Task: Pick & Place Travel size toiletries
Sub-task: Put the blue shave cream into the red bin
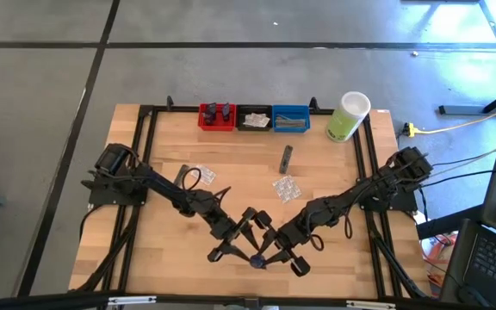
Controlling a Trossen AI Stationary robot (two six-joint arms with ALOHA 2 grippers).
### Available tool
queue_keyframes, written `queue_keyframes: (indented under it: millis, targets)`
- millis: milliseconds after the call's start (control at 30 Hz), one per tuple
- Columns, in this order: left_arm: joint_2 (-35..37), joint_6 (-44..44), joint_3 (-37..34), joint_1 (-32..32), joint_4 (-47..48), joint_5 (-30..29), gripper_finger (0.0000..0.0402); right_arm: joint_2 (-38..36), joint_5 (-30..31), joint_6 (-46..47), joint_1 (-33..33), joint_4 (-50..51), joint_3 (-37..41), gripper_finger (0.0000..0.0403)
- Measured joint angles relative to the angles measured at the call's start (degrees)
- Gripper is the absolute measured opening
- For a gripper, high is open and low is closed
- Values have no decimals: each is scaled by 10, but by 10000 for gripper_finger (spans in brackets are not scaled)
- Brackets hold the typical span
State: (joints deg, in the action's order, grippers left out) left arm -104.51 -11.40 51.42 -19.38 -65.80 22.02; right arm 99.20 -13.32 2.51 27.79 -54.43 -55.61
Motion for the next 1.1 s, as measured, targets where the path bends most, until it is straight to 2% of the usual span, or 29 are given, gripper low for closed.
queue_keyframes:
  millis: [167, 267, 333, 500, 700, 933, 1100]
  targets:
    - [0, 5, 0, 0, 8, 4, 166, 0, -7, 0, 0, 0, 0, 87]
    - [0, 27, 0, 0, 5, 50, 166, 0, -41, 12, 0, 0, 0, 83]
    - [0, 32, 0, 0, -2, 60, 166, 0, -46, 13, 0, 0, 0, 80]
    - [0, 33, 0, 0, 0, 60, 166, 0, -47, 14, 0, 0, 0, 81]
    - [1, 35, 0, 8, 24, 23, 166, 0, -47, 50, 1, 20, 0, 88]
    - [45, 54, -1, 20, 124, 31, 166, 0, -33, 86, 11, 106, 0, 77]
    - [76, 12, -1, 7, 155, 30, 166, 1, 7, 90, 14, 125, 0, 79]
